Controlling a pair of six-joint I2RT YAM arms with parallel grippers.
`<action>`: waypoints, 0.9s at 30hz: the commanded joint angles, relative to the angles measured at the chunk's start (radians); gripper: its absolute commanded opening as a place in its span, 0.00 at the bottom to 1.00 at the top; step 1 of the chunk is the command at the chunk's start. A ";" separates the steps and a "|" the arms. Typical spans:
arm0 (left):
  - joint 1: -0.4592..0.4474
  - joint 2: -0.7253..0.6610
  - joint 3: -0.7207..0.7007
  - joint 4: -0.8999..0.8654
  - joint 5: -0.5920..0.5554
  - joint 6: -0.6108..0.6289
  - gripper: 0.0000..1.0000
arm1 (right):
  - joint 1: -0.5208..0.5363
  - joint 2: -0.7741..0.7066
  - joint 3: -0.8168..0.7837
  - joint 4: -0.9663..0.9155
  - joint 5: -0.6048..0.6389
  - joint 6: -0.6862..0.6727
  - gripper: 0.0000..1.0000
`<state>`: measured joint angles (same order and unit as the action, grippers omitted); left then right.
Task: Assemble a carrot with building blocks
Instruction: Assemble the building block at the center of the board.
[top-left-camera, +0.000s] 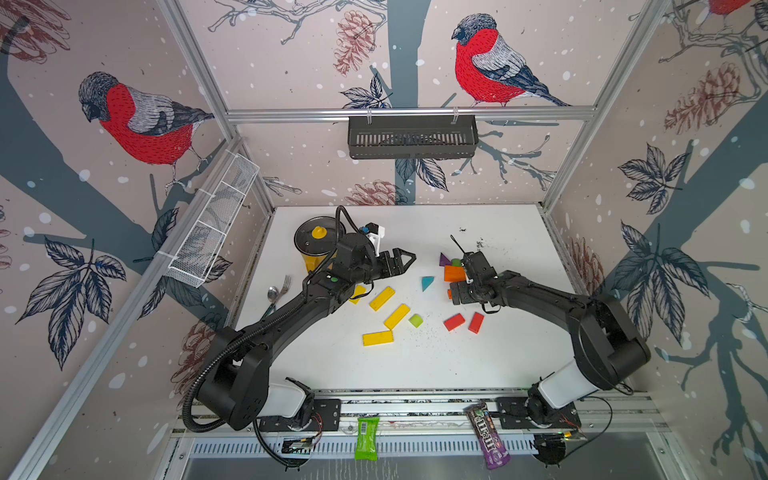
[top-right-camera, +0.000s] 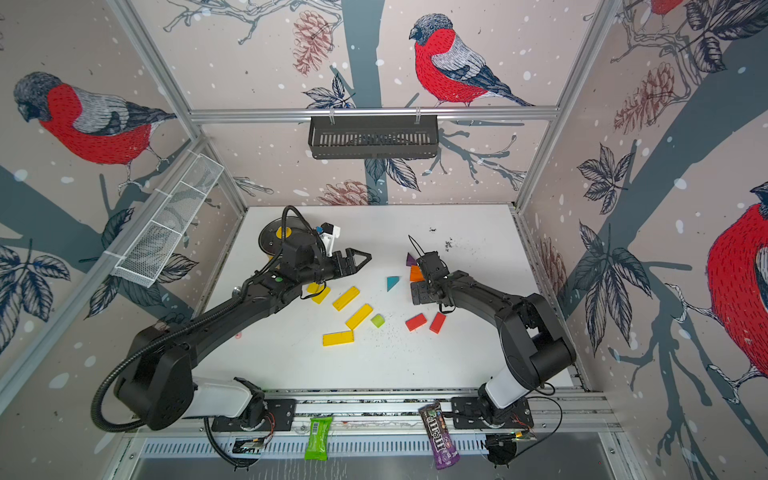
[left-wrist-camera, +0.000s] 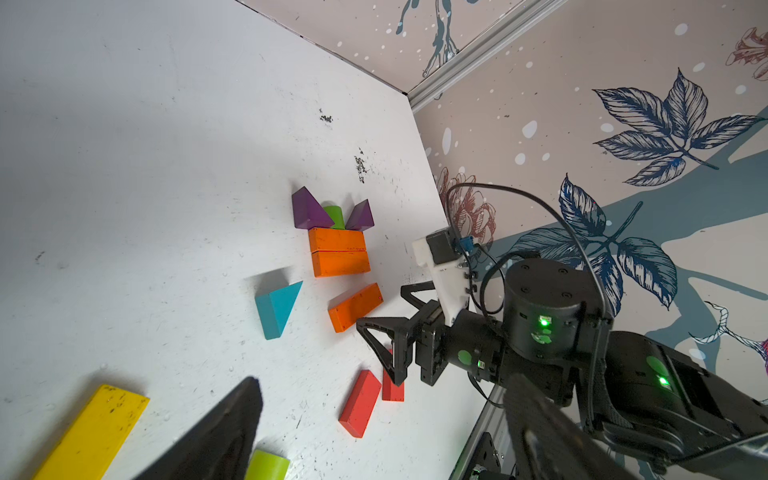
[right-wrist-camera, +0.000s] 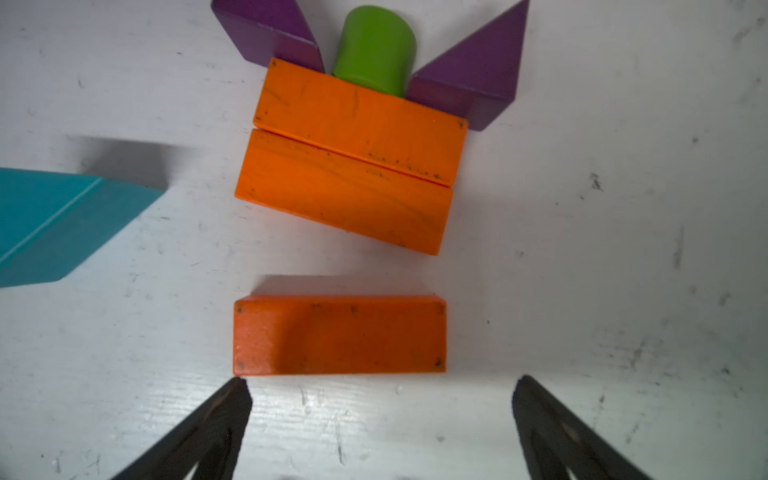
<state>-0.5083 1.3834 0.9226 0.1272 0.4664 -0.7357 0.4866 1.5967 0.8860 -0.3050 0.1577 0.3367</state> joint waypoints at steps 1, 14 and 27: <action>-0.002 -0.006 0.007 0.015 0.000 0.001 0.92 | -0.011 0.039 0.019 0.031 -0.069 -0.029 0.99; -0.002 -0.006 0.009 0.017 0.013 -0.004 0.92 | 0.015 0.113 0.045 0.027 -0.014 0.031 0.99; -0.002 -0.010 0.008 0.019 0.016 -0.011 0.92 | 0.037 0.124 0.058 0.068 0.028 0.159 0.91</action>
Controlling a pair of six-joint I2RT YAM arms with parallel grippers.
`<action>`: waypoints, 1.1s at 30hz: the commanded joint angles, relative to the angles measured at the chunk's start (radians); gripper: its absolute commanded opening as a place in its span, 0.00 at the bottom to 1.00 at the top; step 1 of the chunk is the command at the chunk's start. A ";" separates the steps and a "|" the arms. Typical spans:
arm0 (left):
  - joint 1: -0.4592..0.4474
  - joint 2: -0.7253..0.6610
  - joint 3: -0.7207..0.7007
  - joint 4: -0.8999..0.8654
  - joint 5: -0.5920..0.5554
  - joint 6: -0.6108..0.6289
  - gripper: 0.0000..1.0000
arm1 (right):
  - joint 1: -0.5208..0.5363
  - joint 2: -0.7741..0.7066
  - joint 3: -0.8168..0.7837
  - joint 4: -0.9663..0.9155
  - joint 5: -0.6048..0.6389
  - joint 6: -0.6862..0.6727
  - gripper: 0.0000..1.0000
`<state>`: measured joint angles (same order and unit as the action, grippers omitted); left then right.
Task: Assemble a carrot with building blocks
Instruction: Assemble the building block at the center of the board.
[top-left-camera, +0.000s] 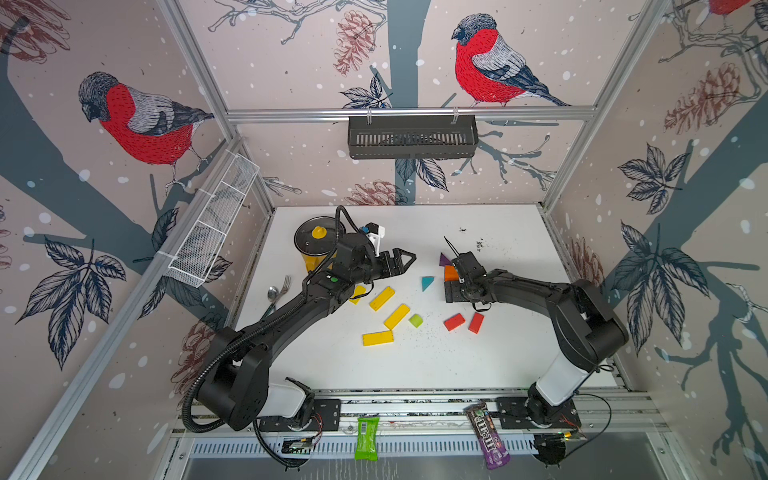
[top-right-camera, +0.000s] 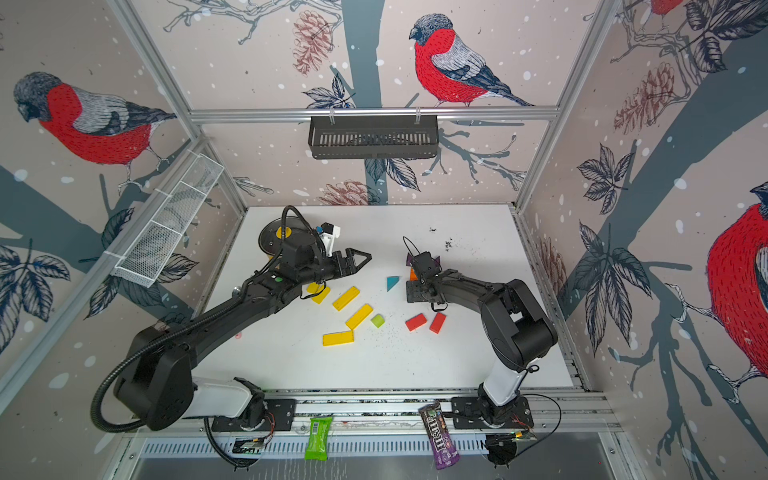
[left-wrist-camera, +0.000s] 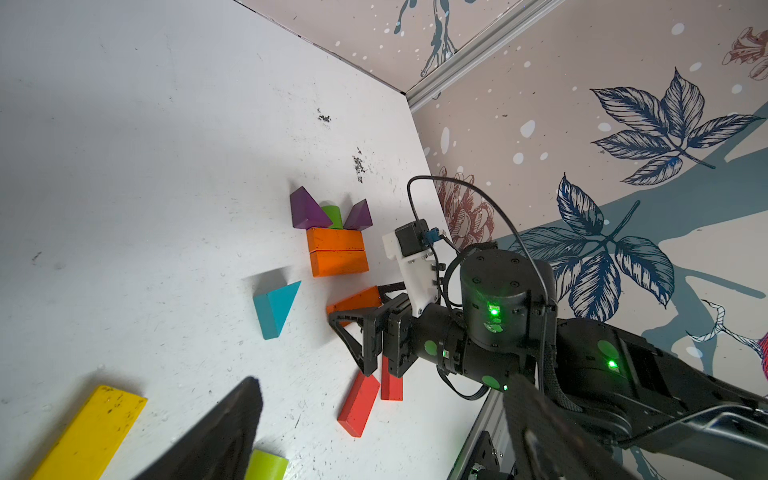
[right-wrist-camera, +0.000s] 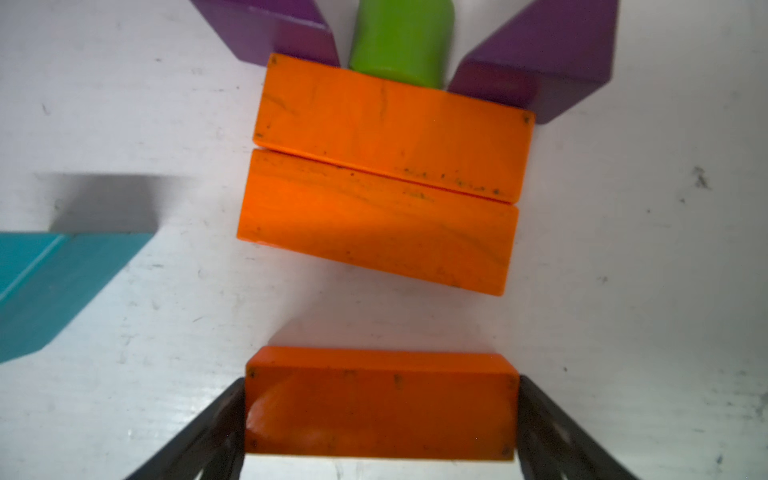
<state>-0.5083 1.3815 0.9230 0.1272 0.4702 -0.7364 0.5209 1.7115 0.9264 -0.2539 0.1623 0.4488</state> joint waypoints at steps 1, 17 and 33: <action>-0.002 -0.009 0.008 0.018 0.014 -0.012 0.92 | 0.004 0.015 0.024 0.019 0.027 0.050 0.91; -0.002 -0.009 0.004 0.025 0.019 -0.018 0.92 | 0.027 0.076 0.081 -0.005 0.101 0.107 0.95; -0.002 -0.006 0.002 0.031 0.025 -0.022 0.92 | 0.032 0.082 0.089 -0.001 0.118 0.116 0.99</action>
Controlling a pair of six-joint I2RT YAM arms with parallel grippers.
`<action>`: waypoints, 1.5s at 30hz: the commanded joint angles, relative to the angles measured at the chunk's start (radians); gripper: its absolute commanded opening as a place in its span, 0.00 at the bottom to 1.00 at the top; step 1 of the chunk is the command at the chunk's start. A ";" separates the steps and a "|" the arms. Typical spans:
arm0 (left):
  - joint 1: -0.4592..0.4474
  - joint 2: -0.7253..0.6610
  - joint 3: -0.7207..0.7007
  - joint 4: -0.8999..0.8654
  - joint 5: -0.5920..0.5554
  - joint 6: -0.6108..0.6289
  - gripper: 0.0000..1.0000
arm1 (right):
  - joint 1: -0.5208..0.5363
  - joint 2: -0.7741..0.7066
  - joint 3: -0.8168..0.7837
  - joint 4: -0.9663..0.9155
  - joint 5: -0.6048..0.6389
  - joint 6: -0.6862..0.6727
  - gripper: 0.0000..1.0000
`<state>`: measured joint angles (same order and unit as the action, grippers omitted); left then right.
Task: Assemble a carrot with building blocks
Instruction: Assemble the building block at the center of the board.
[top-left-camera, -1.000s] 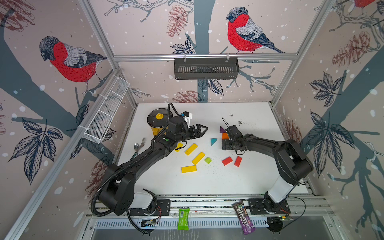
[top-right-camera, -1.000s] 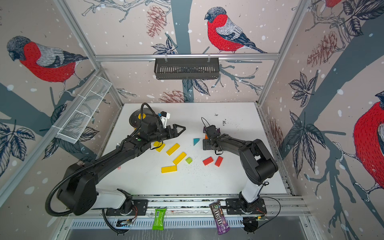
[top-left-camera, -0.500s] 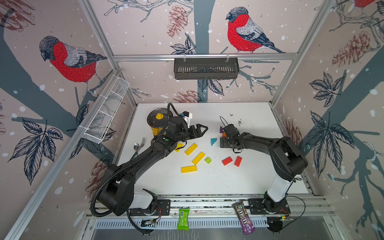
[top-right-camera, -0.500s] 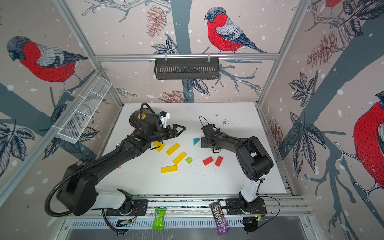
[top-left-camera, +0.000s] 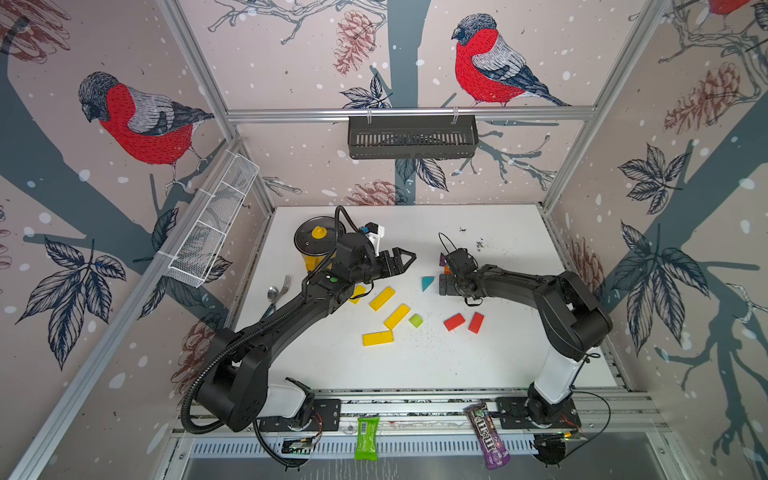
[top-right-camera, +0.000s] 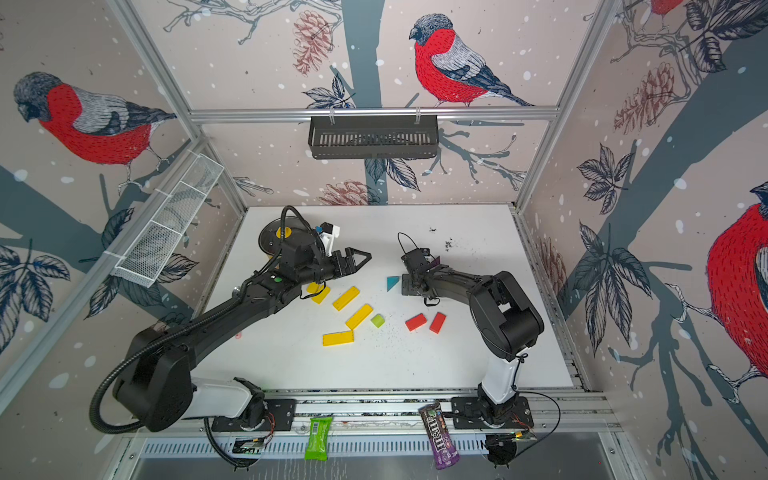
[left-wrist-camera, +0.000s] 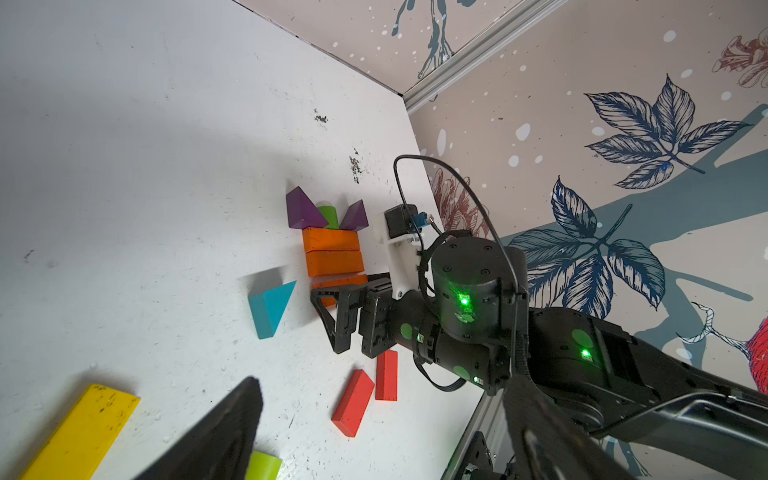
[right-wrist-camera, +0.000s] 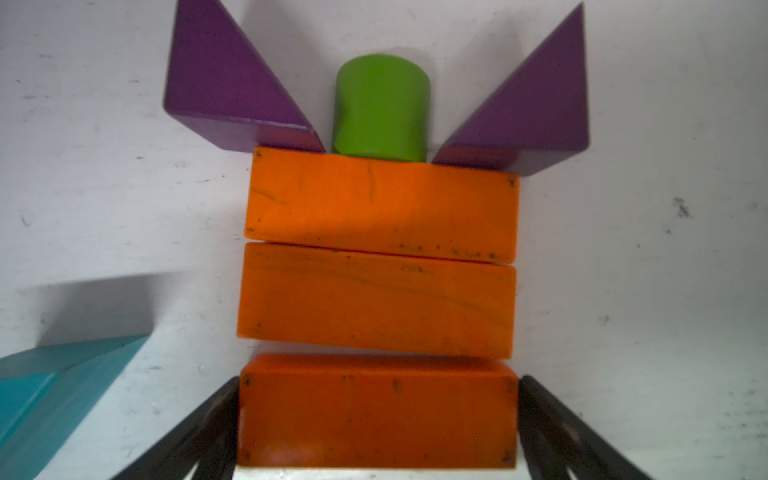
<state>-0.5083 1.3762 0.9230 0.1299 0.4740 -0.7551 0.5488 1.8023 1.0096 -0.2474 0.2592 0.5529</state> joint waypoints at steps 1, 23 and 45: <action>-0.002 0.000 0.002 0.028 0.021 -0.004 0.92 | 0.004 -0.016 0.006 -0.010 0.020 0.010 0.99; -0.003 0.014 0.002 0.028 0.022 0.000 0.92 | -0.088 -0.177 -0.143 -0.020 -0.040 -0.094 0.80; -0.003 0.018 0.003 0.028 0.025 0.002 0.92 | -0.079 -0.112 -0.115 -0.004 -0.064 -0.102 0.80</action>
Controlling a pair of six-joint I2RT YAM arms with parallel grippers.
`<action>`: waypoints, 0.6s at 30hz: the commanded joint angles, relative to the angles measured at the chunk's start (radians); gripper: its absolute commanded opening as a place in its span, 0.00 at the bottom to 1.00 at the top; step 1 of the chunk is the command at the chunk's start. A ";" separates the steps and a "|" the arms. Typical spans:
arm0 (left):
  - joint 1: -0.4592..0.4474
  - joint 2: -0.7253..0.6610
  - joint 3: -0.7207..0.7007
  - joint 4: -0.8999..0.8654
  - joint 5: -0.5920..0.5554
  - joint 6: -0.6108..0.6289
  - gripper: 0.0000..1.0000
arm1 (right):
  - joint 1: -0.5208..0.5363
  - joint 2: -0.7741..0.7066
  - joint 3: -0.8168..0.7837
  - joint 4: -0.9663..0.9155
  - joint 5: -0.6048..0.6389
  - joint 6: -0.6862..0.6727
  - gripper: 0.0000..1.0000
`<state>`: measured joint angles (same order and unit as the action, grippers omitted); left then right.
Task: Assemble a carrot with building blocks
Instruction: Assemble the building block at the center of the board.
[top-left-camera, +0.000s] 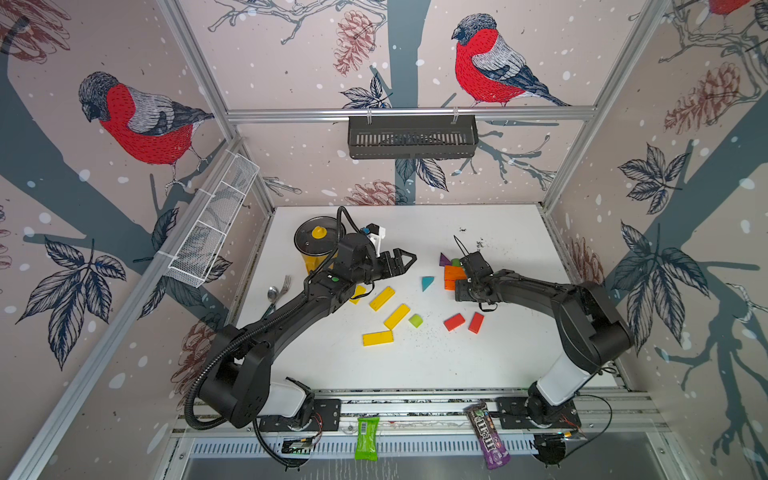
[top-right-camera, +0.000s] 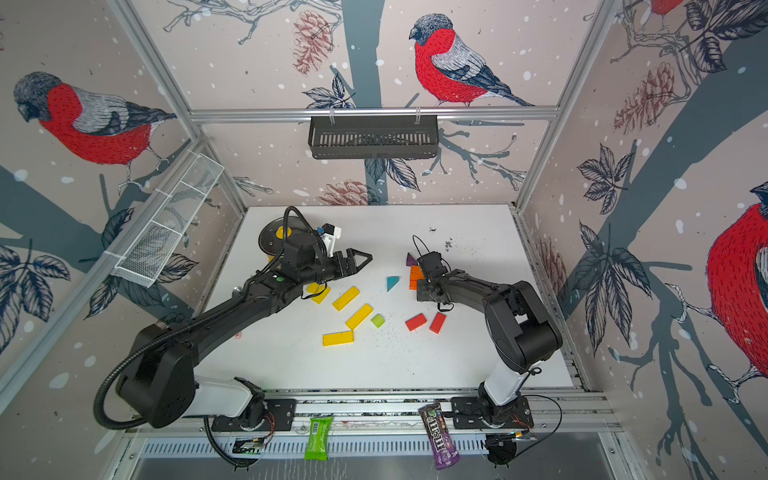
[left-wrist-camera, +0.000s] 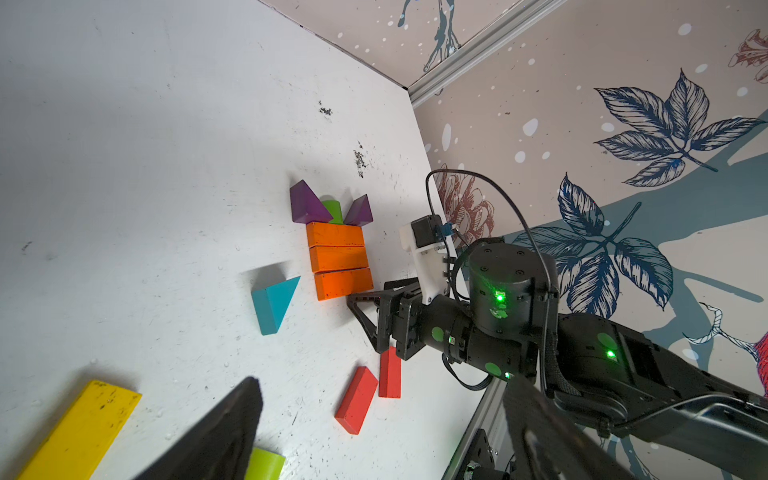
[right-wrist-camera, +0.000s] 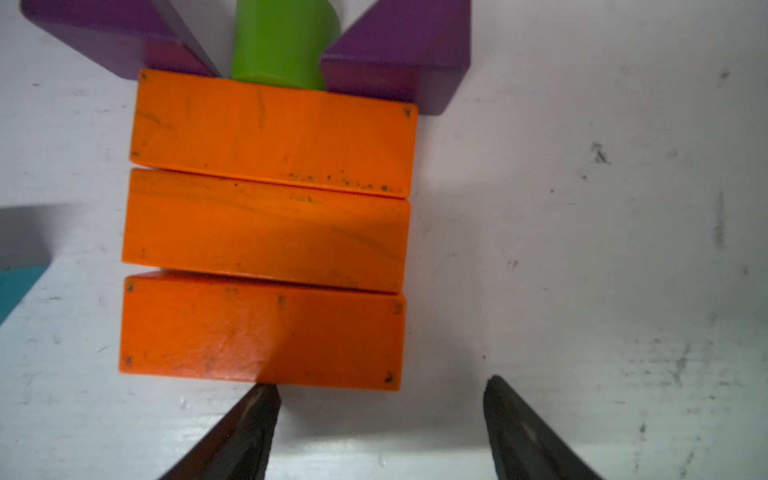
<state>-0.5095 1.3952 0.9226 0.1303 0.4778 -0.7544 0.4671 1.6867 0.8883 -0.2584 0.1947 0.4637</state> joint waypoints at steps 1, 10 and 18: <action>-0.002 -0.001 0.005 0.026 0.021 0.001 0.92 | 0.003 0.003 0.005 0.007 0.003 -0.012 0.79; -0.003 0.000 0.004 0.030 0.029 -0.003 0.92 | 0.042 -0.085 0.009 -0.057 0.035 -0.007 0.80; -0.007 -0.014 0.005 0.040 0.050 -0.007 0.92 | 0.247 -0.211 -0.056 -0.168 0.002 -0.016 0.90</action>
<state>-0.5148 1.3930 0.9226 0.1314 0.5125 -0.7593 0.6727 1.4902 0.8539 -0.3515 0.2131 0.4599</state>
